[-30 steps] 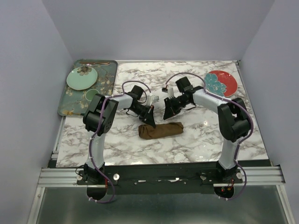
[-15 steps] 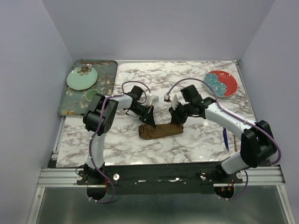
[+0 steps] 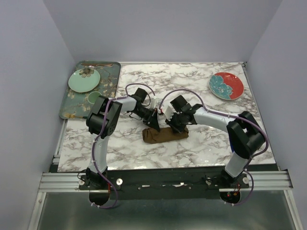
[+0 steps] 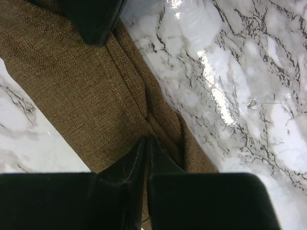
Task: Fold the napkin into a case and place the utensils inside
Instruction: Stuff the top corner of the smaller-rectangle-folded napkin into the folded napkin.
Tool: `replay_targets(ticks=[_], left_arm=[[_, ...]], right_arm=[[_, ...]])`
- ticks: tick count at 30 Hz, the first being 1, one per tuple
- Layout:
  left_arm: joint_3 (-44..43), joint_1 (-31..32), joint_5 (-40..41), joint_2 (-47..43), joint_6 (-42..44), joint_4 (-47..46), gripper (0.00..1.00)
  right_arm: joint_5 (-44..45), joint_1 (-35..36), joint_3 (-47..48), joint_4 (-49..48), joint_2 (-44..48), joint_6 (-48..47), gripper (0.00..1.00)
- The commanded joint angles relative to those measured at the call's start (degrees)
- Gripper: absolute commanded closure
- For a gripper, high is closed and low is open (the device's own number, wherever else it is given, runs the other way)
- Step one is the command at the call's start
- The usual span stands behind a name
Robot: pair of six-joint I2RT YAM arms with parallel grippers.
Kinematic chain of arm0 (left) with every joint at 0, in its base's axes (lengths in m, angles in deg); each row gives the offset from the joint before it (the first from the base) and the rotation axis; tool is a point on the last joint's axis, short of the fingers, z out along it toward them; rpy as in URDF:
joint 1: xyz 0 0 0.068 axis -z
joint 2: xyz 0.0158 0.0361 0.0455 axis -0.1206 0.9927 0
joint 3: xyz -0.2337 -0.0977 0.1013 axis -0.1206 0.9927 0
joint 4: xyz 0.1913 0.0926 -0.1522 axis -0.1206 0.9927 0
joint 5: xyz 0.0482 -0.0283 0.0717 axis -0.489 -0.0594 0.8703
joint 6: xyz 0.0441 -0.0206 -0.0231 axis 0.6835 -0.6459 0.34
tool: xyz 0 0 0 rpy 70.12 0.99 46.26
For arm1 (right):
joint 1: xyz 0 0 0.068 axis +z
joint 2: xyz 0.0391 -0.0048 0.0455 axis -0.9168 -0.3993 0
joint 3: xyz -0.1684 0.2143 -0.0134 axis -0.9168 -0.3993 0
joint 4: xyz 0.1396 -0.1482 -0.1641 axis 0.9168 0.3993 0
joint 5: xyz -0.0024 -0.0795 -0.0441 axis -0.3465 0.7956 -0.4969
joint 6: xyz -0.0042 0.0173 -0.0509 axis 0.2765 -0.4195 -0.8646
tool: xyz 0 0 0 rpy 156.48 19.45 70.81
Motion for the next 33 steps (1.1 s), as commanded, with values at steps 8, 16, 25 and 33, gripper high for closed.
replay_targets(ticks=[8, 16, 25, 33], left_arm=[[-1.3, -3.5, 2.5, -2.7, 1.8, 0.3, 0.73], [4.4, -10.3, 1.7, -16.5, -16.6, -14.7, 0.6], [18.5, -4.2, 1.6, -23.5, -29.4, -22.9, 0.9], [24.3, 1.8, 6.3, -20.6, -44.4, -41.0, 1.0]], right_arm=[[4.4, 0.0, 1.8, 2.5, -6.2, 1.5, 0.89], [3.8, 0.0, 1.6, 2.6, -7.3, 4.0, 0.92], [3.7, 0.0, 2.6, 2.6, -8.0, 6.3, 0.92], [3.7, 0.0, 3.8, 3.4, -9.6, 9.2, 0.92]])
